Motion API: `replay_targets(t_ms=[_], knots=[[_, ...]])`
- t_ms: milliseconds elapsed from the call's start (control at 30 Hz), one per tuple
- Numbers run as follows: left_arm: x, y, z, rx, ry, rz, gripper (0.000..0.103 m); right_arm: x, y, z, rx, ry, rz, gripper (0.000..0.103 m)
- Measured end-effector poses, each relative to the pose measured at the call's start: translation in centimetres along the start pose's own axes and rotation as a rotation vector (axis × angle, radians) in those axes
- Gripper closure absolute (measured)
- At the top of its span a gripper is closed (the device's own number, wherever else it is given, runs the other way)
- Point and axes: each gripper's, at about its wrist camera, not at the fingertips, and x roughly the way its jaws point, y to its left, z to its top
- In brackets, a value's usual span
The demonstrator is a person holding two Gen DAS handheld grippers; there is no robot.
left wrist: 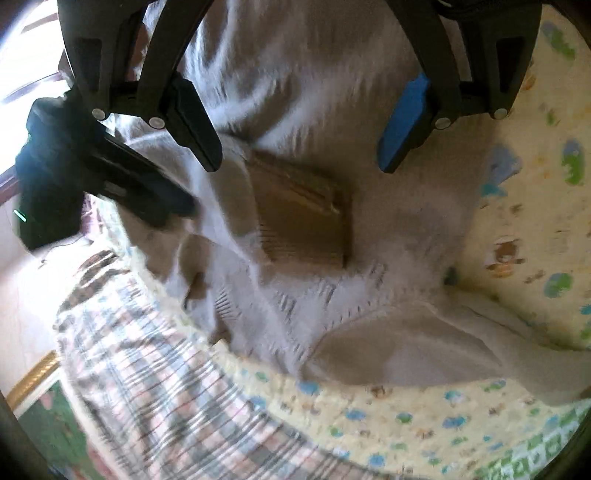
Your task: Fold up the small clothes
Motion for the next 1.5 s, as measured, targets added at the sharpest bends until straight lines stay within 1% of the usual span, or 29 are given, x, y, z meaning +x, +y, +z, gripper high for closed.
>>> replay_targets(t_ms=[33,67,167,200,233,267,300,333,367,400,467,533,600,633,733,800,833,867,900,1000,1100,1133,1167,1233,1267,1300,1333,1400,1500], knots=[[1.1,-0.1,0.5,-0.008,0.011,0.001,0.016,-1.1,-0.2,-0.1,0.007,-0.02,-0.002,0.048],[1.5,-0.1,0.8,-0.009,0.008,0.006,0.016,-2.8,-0.5,-0.4,0.015,-0.05,-0.008,0.048],[2.5,-1.0,1.9,0.01,-0.007,0.009,0.017,-6.3,-1.1,-1.3,0.032,-0.103,-0.036,0.048],[2.8,-1.4,2.2,0.018,-0.009,0.011,0.018,-7.3,-1.4,-1.7,0.042,-0.116,-0.042,0.048],[3.2,-1.9,2.6,0.039,-0.017,0.011,0.026,-7.7,-1.5,-1.9,0.047,-0.124,-0.045,0.048],[3.3,-2.2,2.6,0.059,-0.023,0.01,0.043,-8.7,-1.7,-2.2,0.058,-0.138,-0.05,0.048],[3.7,-2.5,2.8,0.08,-0.02,0.008,0.056,-9.1,-1.9,-2.4,0.066,-0.147,-0.057,0.048],[4.4,-2.9,2.9,0.104,0.003,-0.015,0.08,-9.6,-2.0,-2.5,0.073,-0.157,-0.063,0.048],[4.6,-3.0,2.9,0.112,0.011,-0.039,0.094,-10.0,-2.2,-2.7,0.082,-0.169,-0.067,0.048],[4.6,-3.2,2.9,0.122,0.007,-0.059,0.094,-10.5,-2.5,-2.8,0.094,-0.181,-0.073,0.048],[3.1,-4.1,3.0,0.172,-0.058,-0.068,0.095,-11.4,-3.2,-2.9,0.109,-0.196,-0.089,0.048],[0.2,-4.5,3.5,0.21,-0.149,-0.063,0.096,-12.6,-4.0,-3.0,0.119,-0.219,-0.126,0.048],[-1.8,-3.6,4.0,0.211,-0.214,-0.055,0.096,-14.1,-5.2,-3.1,0.132,-0.251,-0.171,0.048],[-2.5,-2.3,4.4,0.191,-0.239,-0.063,0.096,-14.9,-6.0,-3.1,0.142,-0.266,-0.201,0.048],[-1.9,1.1,5.3,0.124,-0.224,-0.008,0.096,-16.2,-8.3,-2.8,0.181,-0.287,-0.275,0.048],[-1.6,2.6,5.3,0.081,-0.214,-0.016,0.096,-16.7,-9.6,-2.3,0.192,-0.294,-0.336,0.048],[-1.6,2.8,5.1,0.08,-0.214,-0.017,0.096,-16.8,-10.0,-2.1,0.192,-0.292,-0.359,0.048],[-1.6,2.6,4.8,0.096,-0.22,-0.003,0.096,-16.9,-10.6,-1.6,0.193,-0.295,-0.397,0.048],[-1.5,2.5,4.7,0.106,-0.22,0.006,0.096,-17.0,-11.2,-1.3,0.196,-0.297,-0.415,0.048],[-1.3,2.0,4.2,0.115,-0.214,-0.003,0.096,-16.3,-13.2,0.6,0.217,-0.26,-0.454,0.048],[-1.1,1.5,4.2,0.121,-0.216,0.005,0.096,-14.7,-14.1,2.1,0.208,-0.22,-0.462,0.048],[-1.4,1.5,3.7,0.121,-0.219,0.005,0.096,-13.9,-14.4,2.6,0.202,-0.194,-0.459,0.046],[-1.4,1.7,3.6,0.114,-0.219,0.006,0.096,-13.6,-14.6,2.8,0.195,-0.18,-0.453,0.044],[-1.4,2.0,3.7,0.099,-0.223,0.002,0.096,-12.4,-14.9,3.5,0.167,-0.149,-0.446,0.044],[-1.4,1.9,3.7,0.096,-0.224,-0.002,0.096,-11.9,-15.1,3.7,0.152,-0.127,-0.453,0.064],[-1.4,1.6,3.8,0.097,-0.226,-0.014,0.096,-11.9,-15.3,4.0,0.136,-0.115,-0.475,0.092],[-1.4,1.0,3.8,0.108,-0.231,-0.034,0.096,-12.6,-15.5,4.2,0.132,-0.129,-0.487,0.094],[-1.3,-0.5,3.8,0.145,-0.244,-0.065,0.096,-14.1,-16.1,4.6,0.138,-0.163,-0.504,0.095],[-0.5,-1.9,4.0,0.166,-0.245,-0.078,0.096,-15.2,-17.9,4.7,0.18,-0.176,-0.511,0.095]])
